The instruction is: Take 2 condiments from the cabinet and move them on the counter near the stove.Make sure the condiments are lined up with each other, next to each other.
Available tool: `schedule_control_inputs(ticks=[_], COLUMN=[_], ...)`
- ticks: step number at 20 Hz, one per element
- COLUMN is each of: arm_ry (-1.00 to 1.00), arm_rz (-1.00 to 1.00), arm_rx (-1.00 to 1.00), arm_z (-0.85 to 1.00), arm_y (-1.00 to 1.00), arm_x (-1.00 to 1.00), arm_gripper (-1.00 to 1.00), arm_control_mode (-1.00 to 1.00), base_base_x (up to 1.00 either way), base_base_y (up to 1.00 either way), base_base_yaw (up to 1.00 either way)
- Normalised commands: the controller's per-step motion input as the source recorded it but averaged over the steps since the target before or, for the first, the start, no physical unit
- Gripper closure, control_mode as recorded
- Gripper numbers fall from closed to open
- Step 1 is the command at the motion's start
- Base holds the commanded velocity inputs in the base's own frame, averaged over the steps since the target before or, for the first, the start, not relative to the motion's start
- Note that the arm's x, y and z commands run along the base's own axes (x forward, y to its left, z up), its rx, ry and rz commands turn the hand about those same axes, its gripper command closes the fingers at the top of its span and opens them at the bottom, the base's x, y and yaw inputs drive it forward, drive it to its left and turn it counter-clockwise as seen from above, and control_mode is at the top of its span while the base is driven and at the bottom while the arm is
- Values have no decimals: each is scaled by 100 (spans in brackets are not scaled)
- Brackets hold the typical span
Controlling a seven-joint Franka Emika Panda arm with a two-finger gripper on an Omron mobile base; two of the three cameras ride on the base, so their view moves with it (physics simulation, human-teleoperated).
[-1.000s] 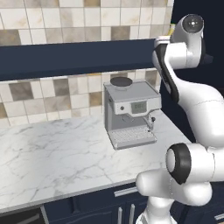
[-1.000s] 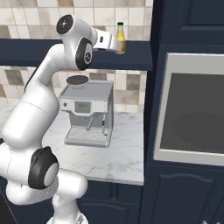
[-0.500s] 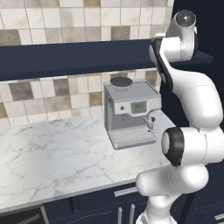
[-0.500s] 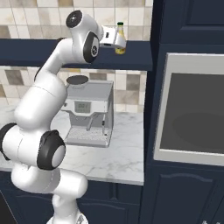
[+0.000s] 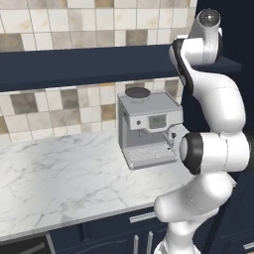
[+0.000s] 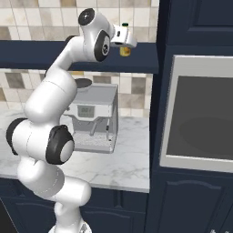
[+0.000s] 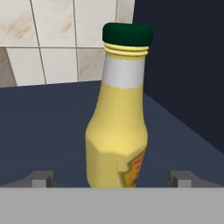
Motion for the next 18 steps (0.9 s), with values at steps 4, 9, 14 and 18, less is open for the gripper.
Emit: schedule_control_inputs(ticks=[4, 9, 14, 18], arm_ry=[0, 1, 0, 0], arm_rz=[0, 0, 0, 0], arm_rx=[0, 0, 0, 0], arm_z=[0, -1, 0, -2], arm_y=[-11, -1, 0, 0], arm_x=[17, 10, 9, 14], arm_gripper=[-100, -100, -100, -100], arm_control_mode=[-100, -100, -100, -100], base_base_x=[0, 0, 0, 0], base_base_y=[0, 0, 0, 0], base_base_yaw=[0, 0, 0, 0])
